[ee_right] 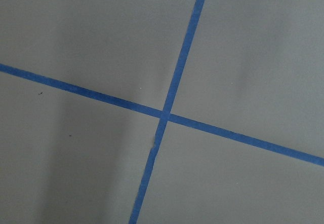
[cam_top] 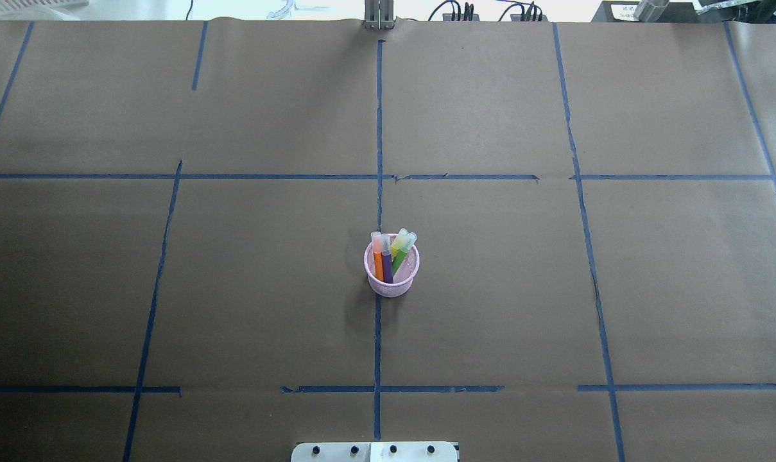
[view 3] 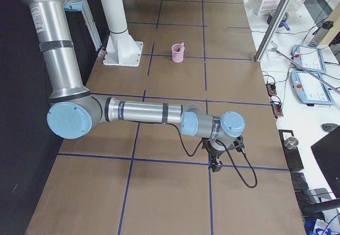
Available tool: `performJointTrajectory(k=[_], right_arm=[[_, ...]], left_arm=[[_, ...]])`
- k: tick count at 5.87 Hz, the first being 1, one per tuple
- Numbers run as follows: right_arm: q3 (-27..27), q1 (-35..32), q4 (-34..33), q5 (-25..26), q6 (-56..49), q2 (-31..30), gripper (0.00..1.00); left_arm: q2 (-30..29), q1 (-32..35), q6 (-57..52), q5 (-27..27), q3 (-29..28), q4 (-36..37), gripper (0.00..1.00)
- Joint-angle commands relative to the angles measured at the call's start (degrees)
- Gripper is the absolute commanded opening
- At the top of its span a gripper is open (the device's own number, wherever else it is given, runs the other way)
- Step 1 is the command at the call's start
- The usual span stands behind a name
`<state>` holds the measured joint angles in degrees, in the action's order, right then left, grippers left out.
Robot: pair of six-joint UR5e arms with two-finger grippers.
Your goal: Collect pens into pen holder
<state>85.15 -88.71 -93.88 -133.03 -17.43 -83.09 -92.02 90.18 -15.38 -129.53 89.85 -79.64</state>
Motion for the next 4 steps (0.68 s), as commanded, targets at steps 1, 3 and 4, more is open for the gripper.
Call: performJointTrajectory(k=[1, 3, 4], right_arm=[[9.05, -0.15, 0.02, 0.23, 2.92, -6.37, 1.0], [8.02, -0.15, 0.02, 0.4, 2.32, -7.0, 1.0], [7.93, -0.15, 0.02, 0.75, 2.32, -7.0, 1.0]], left_arm=[[-0.09, -0.09, 0.0, -0.02, 0.06, 0.1, 1.0], [-0.09, -0.09, 0.0, -0.02, 0.06, 0.1, 1.0], [-0.09, -0.09, 0.0, -0.02, 0.06, 0.1, 1.0]])
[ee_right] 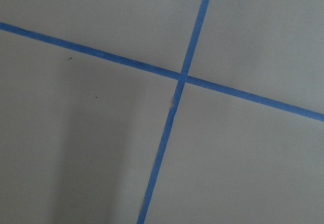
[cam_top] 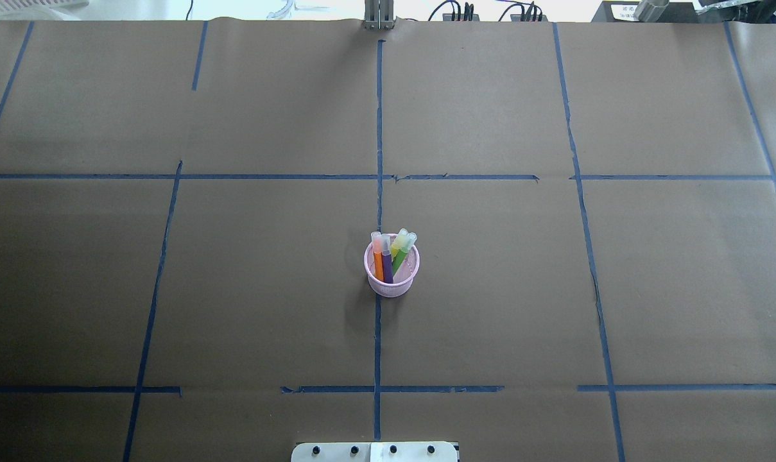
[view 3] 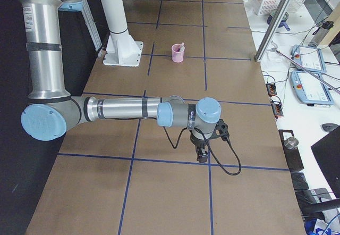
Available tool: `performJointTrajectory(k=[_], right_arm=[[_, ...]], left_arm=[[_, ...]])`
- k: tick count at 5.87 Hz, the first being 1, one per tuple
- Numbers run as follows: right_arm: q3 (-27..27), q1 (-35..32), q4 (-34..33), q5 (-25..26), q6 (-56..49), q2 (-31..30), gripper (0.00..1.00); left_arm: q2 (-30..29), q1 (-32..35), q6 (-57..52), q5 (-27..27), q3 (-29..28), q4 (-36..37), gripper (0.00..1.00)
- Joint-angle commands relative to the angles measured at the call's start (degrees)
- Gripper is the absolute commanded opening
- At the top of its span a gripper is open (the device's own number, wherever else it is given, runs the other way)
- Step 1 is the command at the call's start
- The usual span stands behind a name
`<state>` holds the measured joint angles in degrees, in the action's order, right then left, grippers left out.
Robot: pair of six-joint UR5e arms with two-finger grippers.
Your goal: Collect pens into pen holder
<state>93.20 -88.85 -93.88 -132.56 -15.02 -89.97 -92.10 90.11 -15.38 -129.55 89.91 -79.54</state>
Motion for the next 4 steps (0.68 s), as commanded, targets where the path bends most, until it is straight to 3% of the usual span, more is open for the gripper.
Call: performJointTrajectory(k=[1, 4], right_arm=[[-0.13, 0.0, 0.19, 0.45, -0.1, -0.12, 1.0], [-0.13, 0.0, 0.28, 0.81, 0.08, -0.12, 1.0]], left_arm=[[-0.01, -0.02, -0.09, 0.0, 0.0, 0.0, 1.0], [-0.01, -0.02, -0.09, 0.09, 0.0, 0.0, 1.0]])
